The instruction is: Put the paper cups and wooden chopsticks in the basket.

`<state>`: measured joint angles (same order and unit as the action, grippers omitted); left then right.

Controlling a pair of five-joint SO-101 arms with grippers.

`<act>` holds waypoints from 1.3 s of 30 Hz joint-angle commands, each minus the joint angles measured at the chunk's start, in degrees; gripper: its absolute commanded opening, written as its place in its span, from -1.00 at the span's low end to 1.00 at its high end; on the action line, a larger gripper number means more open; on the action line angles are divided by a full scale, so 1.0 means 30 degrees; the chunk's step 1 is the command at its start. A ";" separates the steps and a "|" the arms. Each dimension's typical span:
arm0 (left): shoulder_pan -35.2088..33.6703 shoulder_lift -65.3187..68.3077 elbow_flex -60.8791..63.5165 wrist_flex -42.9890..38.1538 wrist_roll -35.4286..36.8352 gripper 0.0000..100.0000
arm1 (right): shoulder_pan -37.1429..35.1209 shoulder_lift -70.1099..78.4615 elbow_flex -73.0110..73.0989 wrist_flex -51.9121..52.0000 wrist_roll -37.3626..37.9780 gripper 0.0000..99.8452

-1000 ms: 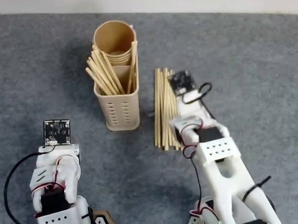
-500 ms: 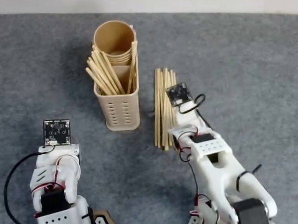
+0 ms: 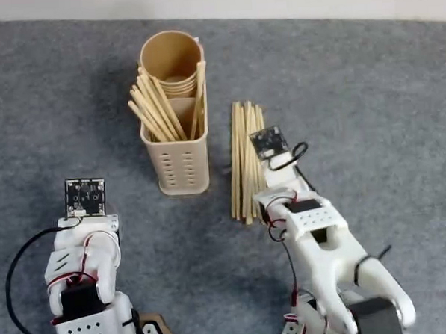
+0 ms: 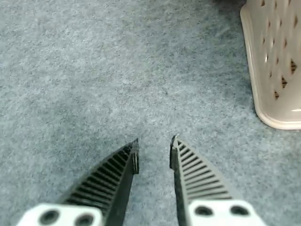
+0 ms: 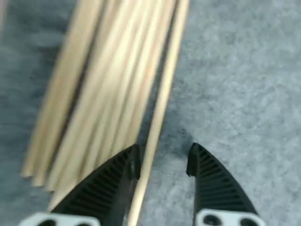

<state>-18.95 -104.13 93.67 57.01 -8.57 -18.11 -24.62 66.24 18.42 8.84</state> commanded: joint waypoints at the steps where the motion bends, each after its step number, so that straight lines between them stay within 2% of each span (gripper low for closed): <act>1: 0.0278 -0.0103 -0.0103 -0.0322 -0.0147 -0.75 | -0.0806 -0.3502 0.0454 0.0220 -0.1377 -0.67; 5: 0.0278 -0.0103 -0.0103 -0.0322 -0.0147 -0.75 | -0.1656 -0.5846 0.2476 0.0103 -0.1348 -0.67; 9: 0.0278 -0.0103 -0.0103 -0.0293 -0.0147 -0.75 | -0.1304 -0.5524 0.3033 0.0103 -0.1319 -0.67; 14: 0.0278 -0.0103 -0.0103 -0.0234 -0.0147 -0.75 | -0.0894 -0.3678 0.3004 -0.0015 -0.1289 -0.67; 18: 0.0278 -0.0103 -0.0103 -0.0234 -0.0147 -0.75 | -0.0747 -0.1832 0.2681 -0.1304 -0.0322 -0.67; 29: 0.0278 -0.0103 -0.0132 -0.0234 -0.0147 -0.75 | -0.0484 0.2330 -0.0015 -0.0689 -0.0293 -0.68; 31: 0.0278 -0.0103 -0.0132 -0.0234 -0.0147 -0.75 | -0.0484 0.2330 -0.0571 0.0366 -0.0352 -0.79; 33: 0.0278 -0.0103 -0.0132 -0.0234 -0.0147 -0.75 | -0.0484 0.2212 -0.0864 0.0894 -0.0352 -0.99; 39: 0.0278 -0.0103 -0.0132 -0.0234 -0.0147 -0.75 | -0.0484 0.1099 -0.0835 0.0952 -0.0381 -0.99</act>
<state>-18.95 -104.13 93.67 57.01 -8.57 -19.78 -18.90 64.92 21.05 7.34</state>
